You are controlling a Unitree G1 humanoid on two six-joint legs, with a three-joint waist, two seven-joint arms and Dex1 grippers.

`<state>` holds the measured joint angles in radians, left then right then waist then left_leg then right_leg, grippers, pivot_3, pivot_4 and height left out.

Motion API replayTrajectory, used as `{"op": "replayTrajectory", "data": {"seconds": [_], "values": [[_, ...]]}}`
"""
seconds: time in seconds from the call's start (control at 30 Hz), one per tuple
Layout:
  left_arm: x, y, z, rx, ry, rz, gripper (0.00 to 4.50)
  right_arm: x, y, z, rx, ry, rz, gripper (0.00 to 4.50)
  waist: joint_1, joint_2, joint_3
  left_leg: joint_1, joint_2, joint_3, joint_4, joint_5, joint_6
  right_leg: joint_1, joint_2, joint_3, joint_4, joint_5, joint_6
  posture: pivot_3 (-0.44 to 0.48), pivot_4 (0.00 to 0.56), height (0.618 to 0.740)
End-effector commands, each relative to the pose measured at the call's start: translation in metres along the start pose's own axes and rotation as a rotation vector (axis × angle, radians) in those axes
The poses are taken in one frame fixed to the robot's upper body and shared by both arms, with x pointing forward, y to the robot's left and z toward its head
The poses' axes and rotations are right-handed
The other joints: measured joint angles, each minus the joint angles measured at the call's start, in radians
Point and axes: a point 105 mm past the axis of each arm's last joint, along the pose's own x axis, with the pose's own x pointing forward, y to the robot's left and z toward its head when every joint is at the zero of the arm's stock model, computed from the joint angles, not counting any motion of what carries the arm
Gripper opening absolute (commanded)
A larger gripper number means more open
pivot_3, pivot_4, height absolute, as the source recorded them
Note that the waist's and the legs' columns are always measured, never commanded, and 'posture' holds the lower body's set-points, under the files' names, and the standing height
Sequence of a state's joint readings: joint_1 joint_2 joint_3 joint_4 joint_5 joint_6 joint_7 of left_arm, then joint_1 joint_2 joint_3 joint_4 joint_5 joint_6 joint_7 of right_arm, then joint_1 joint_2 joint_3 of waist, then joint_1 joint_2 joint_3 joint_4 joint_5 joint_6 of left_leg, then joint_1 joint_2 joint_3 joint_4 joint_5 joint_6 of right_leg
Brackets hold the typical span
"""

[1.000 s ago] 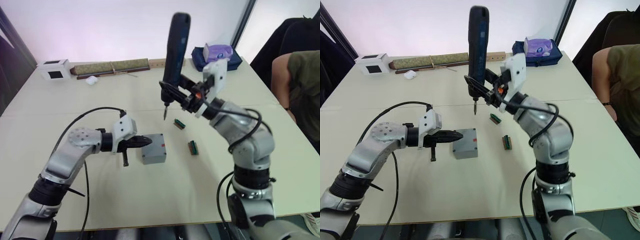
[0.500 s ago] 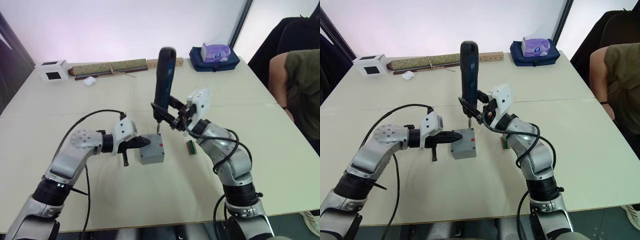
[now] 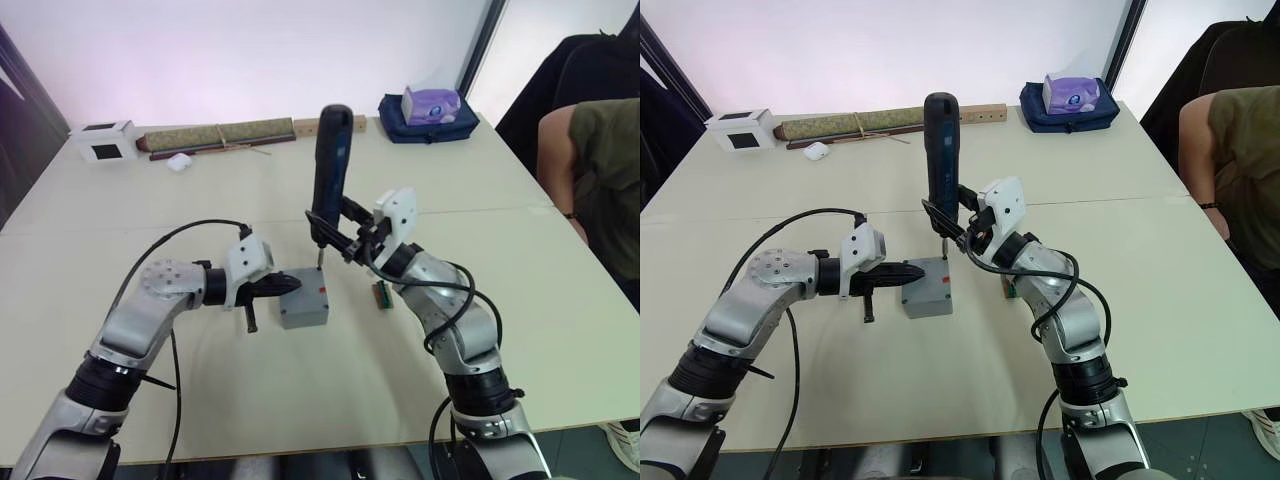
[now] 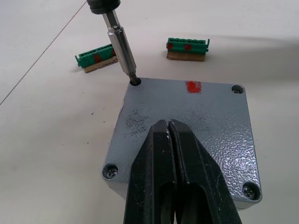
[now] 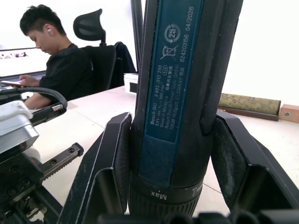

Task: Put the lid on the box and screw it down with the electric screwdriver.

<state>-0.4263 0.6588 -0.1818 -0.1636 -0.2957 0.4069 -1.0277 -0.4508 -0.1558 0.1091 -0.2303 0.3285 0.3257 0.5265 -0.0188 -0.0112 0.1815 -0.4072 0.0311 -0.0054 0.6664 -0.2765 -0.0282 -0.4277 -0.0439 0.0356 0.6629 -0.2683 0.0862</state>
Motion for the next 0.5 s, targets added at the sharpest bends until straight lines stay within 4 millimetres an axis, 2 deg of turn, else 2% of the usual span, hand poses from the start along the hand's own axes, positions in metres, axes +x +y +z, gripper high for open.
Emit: {"op": "replayTrajectory", "data": {"seconds": [0.03, 0.27, 0.5], "values": [[-0.003, -0.001, 0.000, -0.002, 0.005, 0.000, 0.00, 0.000, 0.007, 0.016, -0.034, -0.069, 0.030, 1.86, 0.000, 0.000, 0.000, 0.000, 0.000, 0.000, 0.000, 0.000, 0.000, 0.000, 0.000, 0.000, 0.000, 0.000, 0.000, 0.000, 0.150, 0.740], [-0.002, -0.001, -0.002, -0.005, 0.010, -0.003, 0.00, -0.001, 0.011, 0.008, -0.034, -0.044, 0.046, 1.86, 0.000, 0.000, 0.000, 0.000, 0.000, 0.000, 0.000, 0.000, 0.000, 0.000, 0.000, 0.000, 0.000, 0.000, 0.000, 0.000, 0.150, 0.740], [-0.002, -0.003, -0.006, -0.026, 0.020, -0.005, 0.00, -0.006, 0.012, -0.022, -0.030, 0.104, 0.061, 1.86, 0.000, 0.000, -0.001, 0.002, 0.000, 0.000, 0.000, 0.000, 0.000, 0.002, 0.000, 0.000, 0.000, 0.000, 0.000, 0.000, 0.150, 0.740]]}}
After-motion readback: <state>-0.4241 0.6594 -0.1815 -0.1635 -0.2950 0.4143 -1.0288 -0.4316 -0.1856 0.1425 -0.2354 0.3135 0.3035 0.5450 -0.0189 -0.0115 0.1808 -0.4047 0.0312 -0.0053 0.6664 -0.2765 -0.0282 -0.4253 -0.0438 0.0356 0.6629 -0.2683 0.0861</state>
